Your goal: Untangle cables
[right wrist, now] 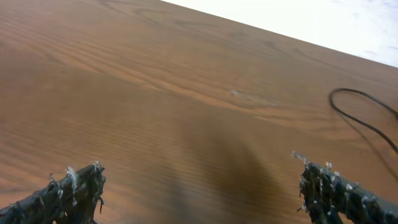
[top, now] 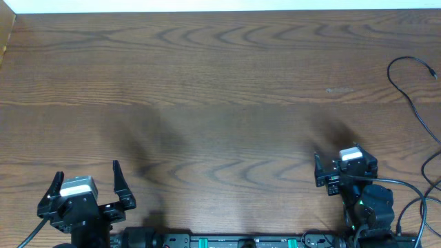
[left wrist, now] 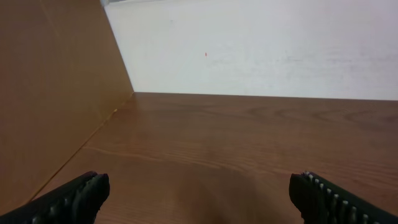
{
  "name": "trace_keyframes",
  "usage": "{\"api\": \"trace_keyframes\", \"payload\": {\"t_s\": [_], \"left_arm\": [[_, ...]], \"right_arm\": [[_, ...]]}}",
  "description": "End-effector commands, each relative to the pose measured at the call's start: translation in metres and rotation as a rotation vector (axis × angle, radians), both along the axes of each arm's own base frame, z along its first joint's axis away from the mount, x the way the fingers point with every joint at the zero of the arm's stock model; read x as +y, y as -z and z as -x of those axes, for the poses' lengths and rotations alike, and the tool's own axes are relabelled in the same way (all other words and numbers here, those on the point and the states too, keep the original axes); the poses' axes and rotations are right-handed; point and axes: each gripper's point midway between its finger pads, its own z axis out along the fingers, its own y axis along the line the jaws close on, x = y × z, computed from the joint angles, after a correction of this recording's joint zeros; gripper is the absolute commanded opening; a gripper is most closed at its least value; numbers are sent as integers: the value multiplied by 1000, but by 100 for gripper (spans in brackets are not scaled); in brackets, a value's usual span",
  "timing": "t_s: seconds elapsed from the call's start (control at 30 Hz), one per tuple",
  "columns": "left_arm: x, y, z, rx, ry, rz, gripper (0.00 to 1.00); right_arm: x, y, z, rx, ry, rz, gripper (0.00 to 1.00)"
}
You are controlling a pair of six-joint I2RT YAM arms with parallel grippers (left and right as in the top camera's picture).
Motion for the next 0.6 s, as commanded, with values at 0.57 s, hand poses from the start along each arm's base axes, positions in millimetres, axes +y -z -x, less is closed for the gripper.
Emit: {"api": "trace_keyframes", "payload": {"t_s": [0.57], "left_arm": [[2, -1, 1, -6, -16, 10, 98]], "right_arm": [[-33, -10, -1, -51, 161, 0, 99]]}}
